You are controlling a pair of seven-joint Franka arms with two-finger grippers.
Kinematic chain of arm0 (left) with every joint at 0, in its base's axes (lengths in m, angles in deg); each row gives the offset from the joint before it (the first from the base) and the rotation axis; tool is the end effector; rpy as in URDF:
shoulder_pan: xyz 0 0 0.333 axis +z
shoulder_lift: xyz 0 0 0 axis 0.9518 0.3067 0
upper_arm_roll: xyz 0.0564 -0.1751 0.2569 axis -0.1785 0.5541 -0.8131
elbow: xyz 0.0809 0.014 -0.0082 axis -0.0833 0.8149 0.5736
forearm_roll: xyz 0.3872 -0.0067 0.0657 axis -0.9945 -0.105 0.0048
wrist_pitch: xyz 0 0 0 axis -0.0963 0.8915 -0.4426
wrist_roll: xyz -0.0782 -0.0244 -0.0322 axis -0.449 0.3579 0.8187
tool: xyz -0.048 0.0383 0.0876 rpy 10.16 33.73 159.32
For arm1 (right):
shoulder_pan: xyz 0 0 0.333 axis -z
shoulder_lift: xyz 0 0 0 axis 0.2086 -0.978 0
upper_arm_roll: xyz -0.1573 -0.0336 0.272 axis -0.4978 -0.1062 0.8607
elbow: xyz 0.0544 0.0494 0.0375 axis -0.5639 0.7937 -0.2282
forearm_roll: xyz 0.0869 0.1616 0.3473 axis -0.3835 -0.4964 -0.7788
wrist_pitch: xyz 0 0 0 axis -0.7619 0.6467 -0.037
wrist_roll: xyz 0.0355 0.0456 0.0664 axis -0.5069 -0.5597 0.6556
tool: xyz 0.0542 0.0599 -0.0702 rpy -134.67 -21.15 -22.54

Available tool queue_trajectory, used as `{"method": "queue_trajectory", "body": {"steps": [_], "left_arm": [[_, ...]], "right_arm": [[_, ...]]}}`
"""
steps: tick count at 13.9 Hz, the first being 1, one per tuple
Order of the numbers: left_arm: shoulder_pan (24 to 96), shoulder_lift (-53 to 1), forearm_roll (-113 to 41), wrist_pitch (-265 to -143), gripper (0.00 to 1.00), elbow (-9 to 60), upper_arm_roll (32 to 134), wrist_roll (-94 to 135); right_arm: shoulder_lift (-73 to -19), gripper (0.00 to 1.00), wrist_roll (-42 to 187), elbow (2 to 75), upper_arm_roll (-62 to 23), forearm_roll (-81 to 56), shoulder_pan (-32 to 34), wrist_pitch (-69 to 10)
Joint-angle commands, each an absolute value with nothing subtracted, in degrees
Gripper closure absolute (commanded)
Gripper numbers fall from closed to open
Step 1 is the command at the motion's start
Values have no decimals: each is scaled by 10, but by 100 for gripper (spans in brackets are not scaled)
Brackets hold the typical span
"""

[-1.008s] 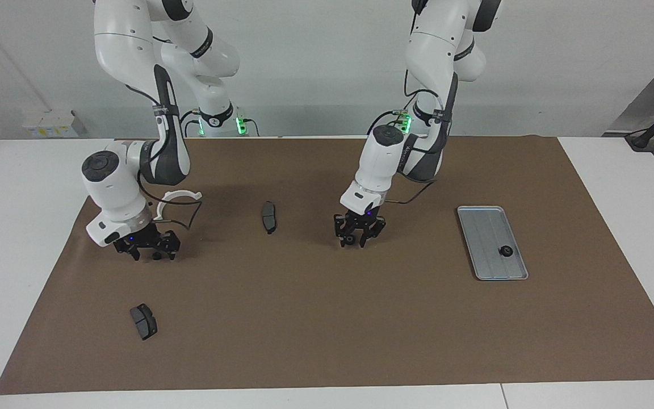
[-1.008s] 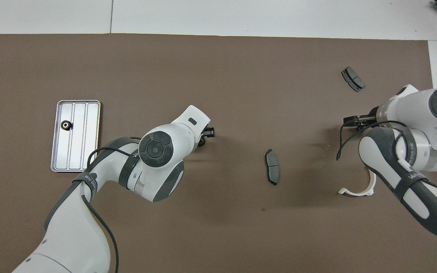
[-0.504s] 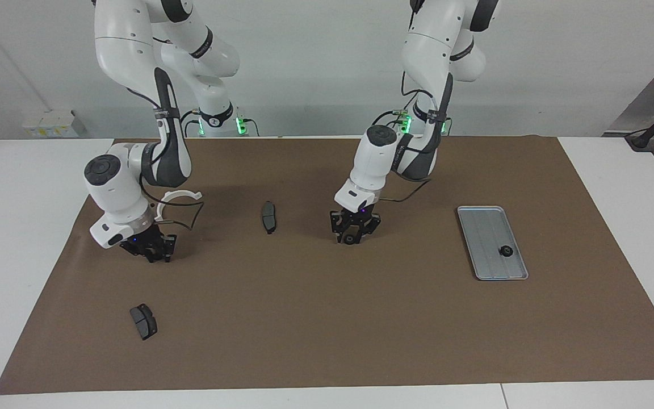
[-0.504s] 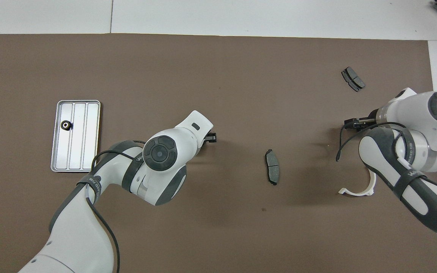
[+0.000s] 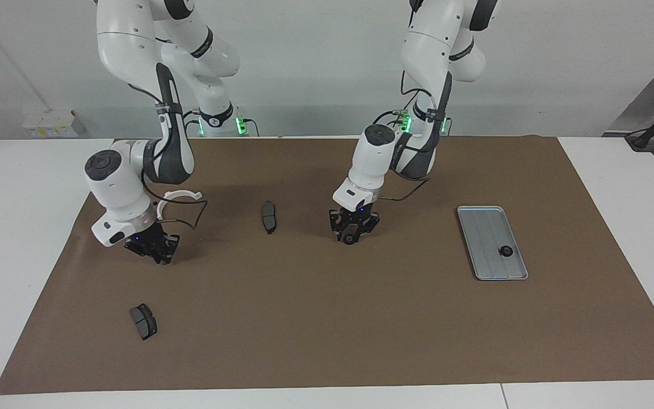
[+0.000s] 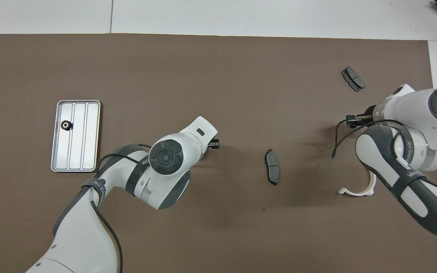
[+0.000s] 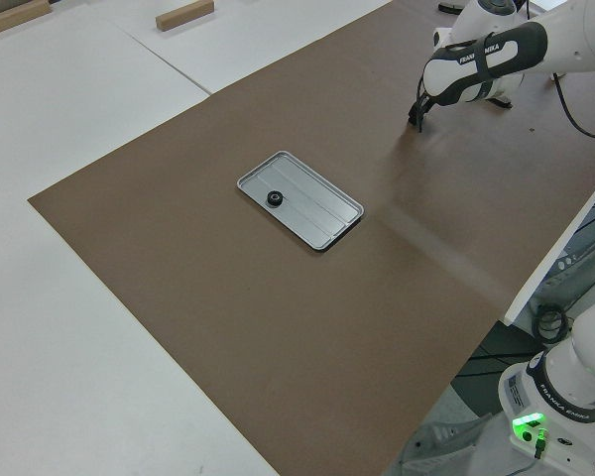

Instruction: Pick bearing gear from pile to tray

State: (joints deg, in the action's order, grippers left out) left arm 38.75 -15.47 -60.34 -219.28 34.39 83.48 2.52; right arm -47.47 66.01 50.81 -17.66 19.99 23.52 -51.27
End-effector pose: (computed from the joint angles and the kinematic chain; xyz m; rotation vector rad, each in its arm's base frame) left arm 0.4972 -0.3682 0.2929 2.9439 -0.0629 0.3112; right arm 0.6089 -0.0303 0.3193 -3.1205 -0.0045 -0.1886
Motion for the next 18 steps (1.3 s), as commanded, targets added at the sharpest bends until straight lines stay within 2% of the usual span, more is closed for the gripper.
{"method": "queue_trajectory", "body": {"steps": [1, 6, 9, 12, 14, 18], "left_arm": [[372, -171, -603, -2162, 53, 362, 825, 42], [370, -171, -603, -2161, 64, 362, 824, 42], [372, -171, -602, -2161, 74, 362, 824, 42], [379, -170, -602, -2160, 80, 354, 824, 42], [396, -164, -601, -2153, 81, 329, 822, 42], [480, -161, -602, -2071, 85, 249, 822, 45]], "right_arm": [[-465, 100, 589, 485, -134, 187, 228, -476], [-468, 100, 407, 470, -132, 195, 119, -483], [-470, 100, 376, 465, -131, 195, 107, -488], [-470, 100, 346, 456, -131, 194, 87, -487], [-470, 100, 313, 454, -131, 194, 65, -488], [-494, 100, 218, 423, -132, 200, 9, -490]]}}
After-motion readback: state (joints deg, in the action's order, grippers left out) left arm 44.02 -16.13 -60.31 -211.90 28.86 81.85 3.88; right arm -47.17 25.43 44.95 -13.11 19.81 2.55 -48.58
